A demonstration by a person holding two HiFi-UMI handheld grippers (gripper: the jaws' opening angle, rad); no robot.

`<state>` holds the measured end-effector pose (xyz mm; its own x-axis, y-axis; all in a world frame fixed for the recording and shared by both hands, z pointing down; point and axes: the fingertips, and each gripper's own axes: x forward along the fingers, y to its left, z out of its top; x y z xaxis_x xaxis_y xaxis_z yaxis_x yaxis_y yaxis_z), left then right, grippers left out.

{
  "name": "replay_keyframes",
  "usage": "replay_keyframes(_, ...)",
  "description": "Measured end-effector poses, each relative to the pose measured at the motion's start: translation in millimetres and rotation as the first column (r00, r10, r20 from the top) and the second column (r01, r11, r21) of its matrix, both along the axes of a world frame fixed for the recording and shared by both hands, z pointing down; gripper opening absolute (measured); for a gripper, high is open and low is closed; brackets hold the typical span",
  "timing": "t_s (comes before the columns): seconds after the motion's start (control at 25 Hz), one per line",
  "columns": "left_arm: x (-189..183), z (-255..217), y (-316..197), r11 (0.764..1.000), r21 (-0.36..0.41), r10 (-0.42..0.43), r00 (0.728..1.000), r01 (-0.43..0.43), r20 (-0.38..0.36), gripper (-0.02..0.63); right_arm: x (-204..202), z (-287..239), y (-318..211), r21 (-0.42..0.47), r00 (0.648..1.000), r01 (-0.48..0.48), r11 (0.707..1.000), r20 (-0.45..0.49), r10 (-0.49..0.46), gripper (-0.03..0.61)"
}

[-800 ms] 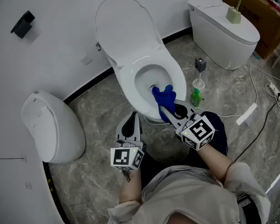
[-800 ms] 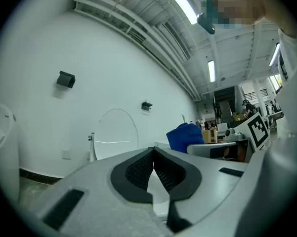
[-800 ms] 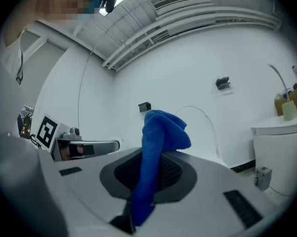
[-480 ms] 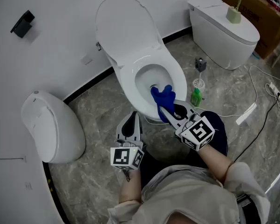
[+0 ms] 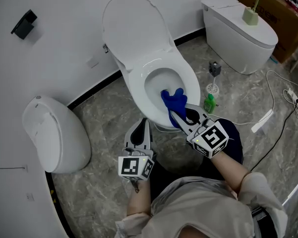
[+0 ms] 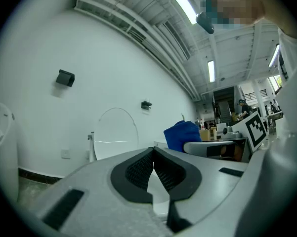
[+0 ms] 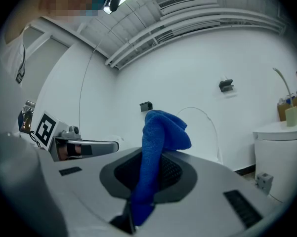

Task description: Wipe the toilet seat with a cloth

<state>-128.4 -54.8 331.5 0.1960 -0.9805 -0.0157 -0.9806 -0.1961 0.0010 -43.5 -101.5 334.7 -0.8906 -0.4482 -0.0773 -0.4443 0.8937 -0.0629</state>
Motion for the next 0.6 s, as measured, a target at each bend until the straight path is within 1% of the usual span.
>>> replay_keyframes(0.28,-2,4,-3,1.000,-0.008,-0.001,1.000,0.001,-0.004,0.008,-6,2,-30,0.010,0.999,-0.025,1.000,-0.039,0.026,0.051)
replay_keyframes(0.6,-1,12,-5,1.000,-0.021,0.005,1.000,-0.005,-0.010,0.008,-25,11,-71,0.002,0.995,-0.056,0.998,-0.085,0.056,0.051)
